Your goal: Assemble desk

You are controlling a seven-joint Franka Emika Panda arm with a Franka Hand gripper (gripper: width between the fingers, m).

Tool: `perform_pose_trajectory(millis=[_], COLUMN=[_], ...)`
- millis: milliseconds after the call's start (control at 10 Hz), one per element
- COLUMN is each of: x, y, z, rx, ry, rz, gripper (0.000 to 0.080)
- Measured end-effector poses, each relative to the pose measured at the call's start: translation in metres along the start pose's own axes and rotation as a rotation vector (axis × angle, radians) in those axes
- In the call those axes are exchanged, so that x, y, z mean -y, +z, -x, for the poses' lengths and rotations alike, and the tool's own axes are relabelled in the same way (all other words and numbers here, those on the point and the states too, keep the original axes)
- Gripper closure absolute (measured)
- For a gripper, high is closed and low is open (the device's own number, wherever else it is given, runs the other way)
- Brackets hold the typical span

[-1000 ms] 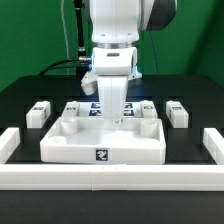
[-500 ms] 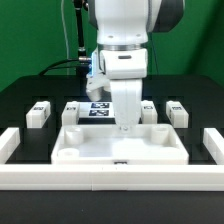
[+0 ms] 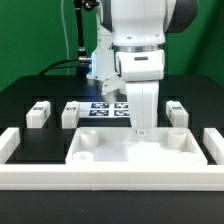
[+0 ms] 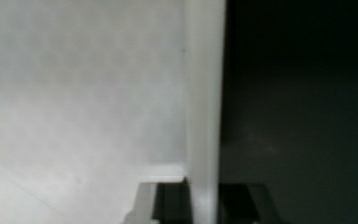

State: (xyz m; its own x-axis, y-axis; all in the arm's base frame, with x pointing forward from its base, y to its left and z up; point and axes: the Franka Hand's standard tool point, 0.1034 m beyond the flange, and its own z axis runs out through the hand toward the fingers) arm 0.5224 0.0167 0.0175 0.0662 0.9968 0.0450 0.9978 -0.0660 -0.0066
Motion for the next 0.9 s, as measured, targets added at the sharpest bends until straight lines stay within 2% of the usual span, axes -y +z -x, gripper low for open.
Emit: perform_pose_trajectory(millis=[700, 800, 900], x=[0.000, 0.000, 0.000], y=[0.000, 0.001, 0.001], z=[-0.003, -0.015, -0.029], rx=[-0.001, -0.001, -0.006], ry=[-0.001, 0.024, 0.002], rz=[-0.001, -0.019, -0.025], gripper=[0.0742, 0.0742, 0.0742])
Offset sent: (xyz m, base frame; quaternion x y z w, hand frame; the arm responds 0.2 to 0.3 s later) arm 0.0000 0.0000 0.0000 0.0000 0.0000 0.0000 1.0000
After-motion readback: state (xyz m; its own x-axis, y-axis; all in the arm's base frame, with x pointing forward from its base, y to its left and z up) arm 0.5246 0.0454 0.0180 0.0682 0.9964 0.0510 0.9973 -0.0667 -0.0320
